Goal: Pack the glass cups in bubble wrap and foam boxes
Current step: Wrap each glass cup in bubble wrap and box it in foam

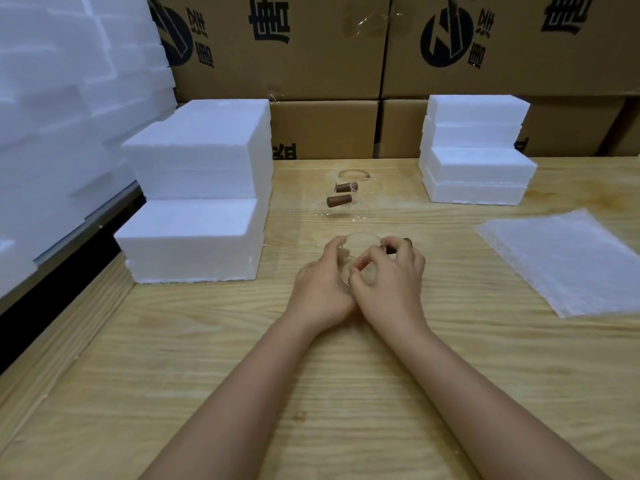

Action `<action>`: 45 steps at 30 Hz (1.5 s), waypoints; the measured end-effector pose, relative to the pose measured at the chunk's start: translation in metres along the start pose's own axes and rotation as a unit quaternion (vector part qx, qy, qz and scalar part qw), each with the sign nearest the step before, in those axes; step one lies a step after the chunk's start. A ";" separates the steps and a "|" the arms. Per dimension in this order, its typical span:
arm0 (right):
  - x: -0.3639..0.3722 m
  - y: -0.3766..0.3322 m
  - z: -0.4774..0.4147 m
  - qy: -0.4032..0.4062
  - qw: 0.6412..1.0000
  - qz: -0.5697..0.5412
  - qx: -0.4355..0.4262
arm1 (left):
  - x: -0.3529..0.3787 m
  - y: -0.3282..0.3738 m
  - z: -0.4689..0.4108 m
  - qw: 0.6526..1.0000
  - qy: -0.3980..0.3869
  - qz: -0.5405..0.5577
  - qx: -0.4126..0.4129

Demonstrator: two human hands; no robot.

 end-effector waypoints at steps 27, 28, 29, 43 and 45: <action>-0.030 0.032 -0.007 0.111 0.956 -0.272 0.022 | -0.012 0.006 0.005 0.985 0.038 0.150 0.073; -0.030 0.032 -0.007 0.110 0.952 -0.284 0.027 | -0.013 0.005 0.004 0.985 0.044 0.150 0.075; -0.029 0.032 -0.006 0.110 0.947 -0.301 0.033 | -0.013 0.005 0.004 0.984 0.049 0.150 0.077; -0.011 0.024 -0.005 0.031 0.938 -0.314 0.144 | -0.019 0.027 0.014 0.981 0.110 0.024 0.159; -0.007 0.020 -0.006 -0.003 0.951 -0.277 0.137 | -0.020 0.025 0.014 0.982 0.117 0.025 0.149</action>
Point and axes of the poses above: each hand's wrist, its own z-axis away from the middle knuckle, its own x-axis out of the palm, y = z × x, the point moved 8 cm from there along -z, towards the middle knuckle, and after that the axes turned 6 degrees about -y, right-handed, at the moved point
